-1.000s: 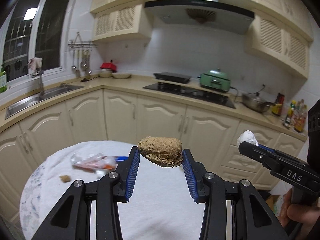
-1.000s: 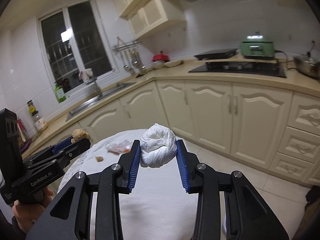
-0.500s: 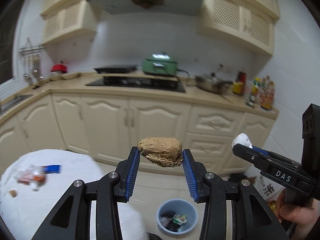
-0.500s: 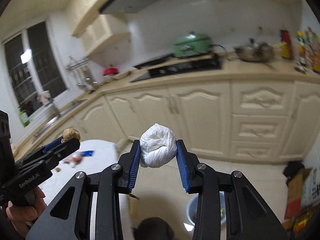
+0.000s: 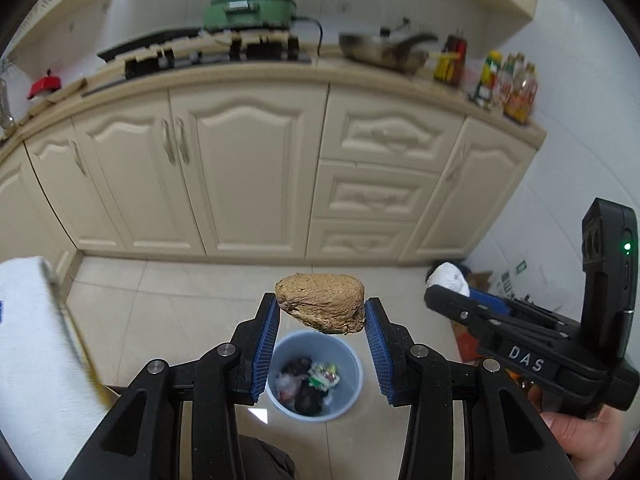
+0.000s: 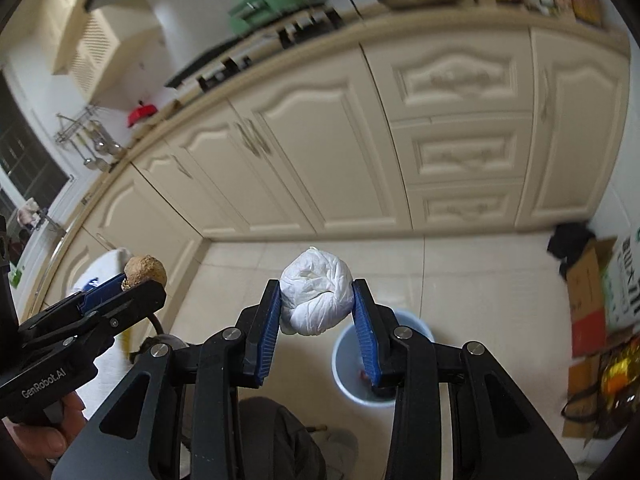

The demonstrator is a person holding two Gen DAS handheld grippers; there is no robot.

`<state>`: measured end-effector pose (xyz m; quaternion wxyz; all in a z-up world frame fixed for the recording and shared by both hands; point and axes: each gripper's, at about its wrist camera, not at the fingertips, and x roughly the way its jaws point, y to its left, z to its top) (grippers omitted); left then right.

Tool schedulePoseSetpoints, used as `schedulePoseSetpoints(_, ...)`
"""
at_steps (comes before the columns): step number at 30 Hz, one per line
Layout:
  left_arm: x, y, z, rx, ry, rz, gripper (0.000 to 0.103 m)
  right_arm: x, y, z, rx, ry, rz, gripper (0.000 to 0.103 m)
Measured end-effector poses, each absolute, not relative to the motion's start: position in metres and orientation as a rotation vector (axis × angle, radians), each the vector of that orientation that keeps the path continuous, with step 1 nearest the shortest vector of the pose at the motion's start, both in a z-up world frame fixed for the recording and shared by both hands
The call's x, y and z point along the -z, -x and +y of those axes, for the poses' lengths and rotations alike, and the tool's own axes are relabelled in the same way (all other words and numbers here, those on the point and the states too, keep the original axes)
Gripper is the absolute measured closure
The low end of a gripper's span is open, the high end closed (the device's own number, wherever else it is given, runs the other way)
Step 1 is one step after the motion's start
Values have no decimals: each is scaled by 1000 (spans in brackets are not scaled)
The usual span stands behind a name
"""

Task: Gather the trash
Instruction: 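Carry the tissue wad and bread crust to the blue bin and release them, then move both tools back over the table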

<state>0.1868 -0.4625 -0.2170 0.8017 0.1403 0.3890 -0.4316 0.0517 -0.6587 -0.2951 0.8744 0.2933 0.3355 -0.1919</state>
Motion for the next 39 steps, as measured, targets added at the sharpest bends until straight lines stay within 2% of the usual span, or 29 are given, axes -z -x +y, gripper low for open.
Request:
schedulePoseSetpoints(6, 239, -233, -555, 925, -357, 903, 64, 334, -59, -681, 406, -680, 763, 67)
schedulePoseSetpoints(11, 264, -254, -597, 932, -384, 950, 63, 356, -66, -694, 403, -717, 802, 65)
schedulePoseSetpoints(13, 273, -261, -604, 931, -396, 974, 60, 362, -68, -697, 407, -726, 812, 63)
schedulePoseSetpoints(14, 277, -265, -610, 927, -404, 986, 50, 366, -69, -700, 409, -733, 819, 60)
schedulePoseSetpoints(15, 279, -269, -615, 922, -407, 992, 36, 369, -70, -702, 410, -738, 825, 60)
schedulePoseSetpoints(17, 280, -275, -620, 909, -404, 981, 23, 375, -71, -706, 419, -749, 837, 46)
schedulePoseSetpoints(18, 280, -275, -619, 893, -407, 972, 14, 377, -71, -707, 422, -754, 838, 43)
schedulePoseSetpoints(20, 280, -278, -621, 863, -414, 959, 3, 380, -70, -709, 430, -766, 840, 33)
schedulePoseSetpoints(23, 277, -280, -622, 846, -411, 942, 2, 381, -69, -711, 442, -779, 834, 8)
schedulePoseSetpoints(25, 274, -278, -619, 828, -409, 924, 2, 379, -68, -710, 451, -784, 830, 0)
schedulePoseSetpoints(39, 215, -232, -535, 825, -317, 802, 1, 339, -74, -684, 477, -716, 816, 0)
